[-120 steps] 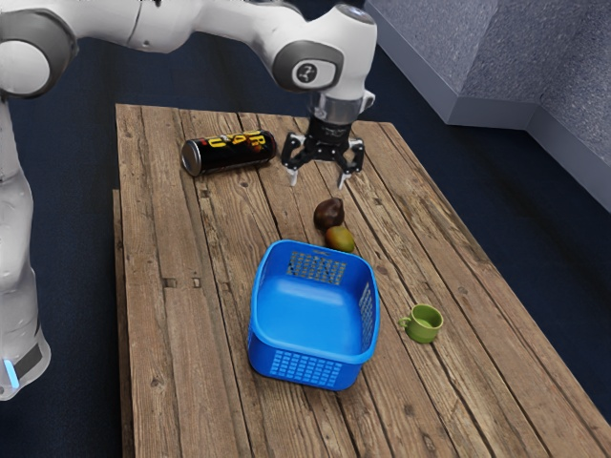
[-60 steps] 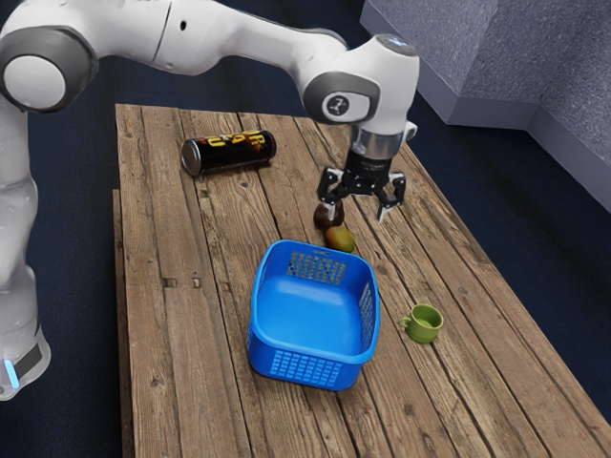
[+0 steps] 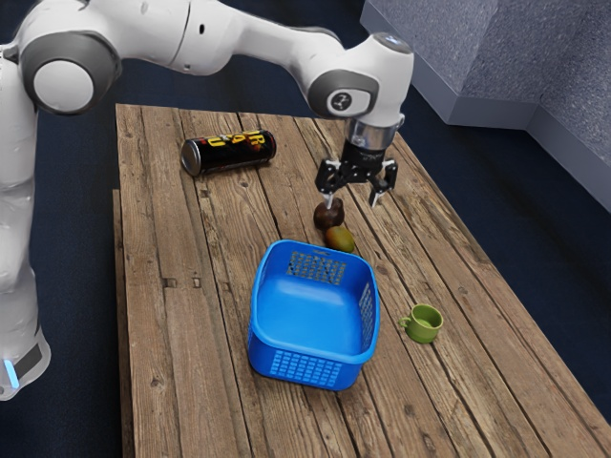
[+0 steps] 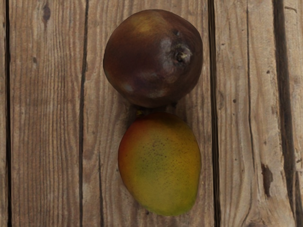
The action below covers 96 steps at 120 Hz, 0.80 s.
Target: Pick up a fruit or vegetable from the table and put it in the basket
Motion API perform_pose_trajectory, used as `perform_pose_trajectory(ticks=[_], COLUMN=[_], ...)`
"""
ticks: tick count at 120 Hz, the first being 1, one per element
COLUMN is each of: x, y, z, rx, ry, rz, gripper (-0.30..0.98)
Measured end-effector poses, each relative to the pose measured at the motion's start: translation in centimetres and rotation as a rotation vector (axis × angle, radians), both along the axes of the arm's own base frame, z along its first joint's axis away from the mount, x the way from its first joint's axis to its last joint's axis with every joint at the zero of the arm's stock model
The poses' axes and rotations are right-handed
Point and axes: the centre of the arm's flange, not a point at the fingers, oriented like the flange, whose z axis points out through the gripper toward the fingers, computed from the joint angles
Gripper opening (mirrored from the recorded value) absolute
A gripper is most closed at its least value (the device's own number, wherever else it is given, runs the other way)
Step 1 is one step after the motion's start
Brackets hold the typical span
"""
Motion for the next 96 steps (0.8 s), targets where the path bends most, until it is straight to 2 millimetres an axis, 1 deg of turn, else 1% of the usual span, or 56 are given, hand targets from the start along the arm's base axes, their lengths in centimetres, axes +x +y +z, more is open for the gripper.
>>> perform_pose_trajectory(ticks=[25,33,49,59,96], x=[0.4,0.8,0.9,1.0,0.9], y=[0.4,-0.1,-1.1,-1.4,-1.6], z=[-1.3,-2.1,-3.2,-3.3,-3.4], rx=[0.007,0.008,0.009,0.009,0.011], ry=[0.013,0.023,0.030,0.023,0.000], rz=[0.013,0.006,-0.010,-0.021,-0.068], gripper=[0.68,0.68,0.68,0.68,0.68])
